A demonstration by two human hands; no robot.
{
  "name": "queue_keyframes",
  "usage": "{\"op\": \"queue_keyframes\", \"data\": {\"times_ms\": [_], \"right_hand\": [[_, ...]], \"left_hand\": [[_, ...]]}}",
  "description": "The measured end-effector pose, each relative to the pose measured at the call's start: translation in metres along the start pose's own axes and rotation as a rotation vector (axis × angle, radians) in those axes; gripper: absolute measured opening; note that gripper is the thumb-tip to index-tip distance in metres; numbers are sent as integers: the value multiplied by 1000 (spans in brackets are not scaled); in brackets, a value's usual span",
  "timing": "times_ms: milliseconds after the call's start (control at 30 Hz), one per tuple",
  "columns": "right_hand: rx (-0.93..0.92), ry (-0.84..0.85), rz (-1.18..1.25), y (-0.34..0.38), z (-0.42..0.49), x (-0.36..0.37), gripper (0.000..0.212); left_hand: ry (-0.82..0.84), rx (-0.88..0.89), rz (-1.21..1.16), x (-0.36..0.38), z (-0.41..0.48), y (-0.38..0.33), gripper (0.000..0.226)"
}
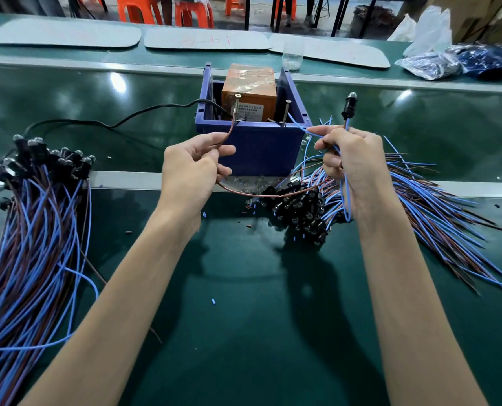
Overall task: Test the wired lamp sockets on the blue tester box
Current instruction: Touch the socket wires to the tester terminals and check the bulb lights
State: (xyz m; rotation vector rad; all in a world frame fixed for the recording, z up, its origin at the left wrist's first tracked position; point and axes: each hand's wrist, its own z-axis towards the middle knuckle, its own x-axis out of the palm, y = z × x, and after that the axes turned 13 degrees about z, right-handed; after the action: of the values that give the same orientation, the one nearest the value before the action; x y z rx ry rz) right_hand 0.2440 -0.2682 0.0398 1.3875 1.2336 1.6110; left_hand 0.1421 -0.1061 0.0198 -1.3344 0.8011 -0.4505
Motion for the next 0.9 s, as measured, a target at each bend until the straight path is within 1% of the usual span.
{"op": "queue_keyframes", "data": {"times_ms": [567, 900], "right_hand": [[0, 14, -14, -1, -2, 1, 30], [-19, 13, 1, 1, -1, -1, 31]], "left_hand": [[7, -4, 2, -4, 0, -2, 33], [58, 21, -4, -3, -2, -5, 32]]}}
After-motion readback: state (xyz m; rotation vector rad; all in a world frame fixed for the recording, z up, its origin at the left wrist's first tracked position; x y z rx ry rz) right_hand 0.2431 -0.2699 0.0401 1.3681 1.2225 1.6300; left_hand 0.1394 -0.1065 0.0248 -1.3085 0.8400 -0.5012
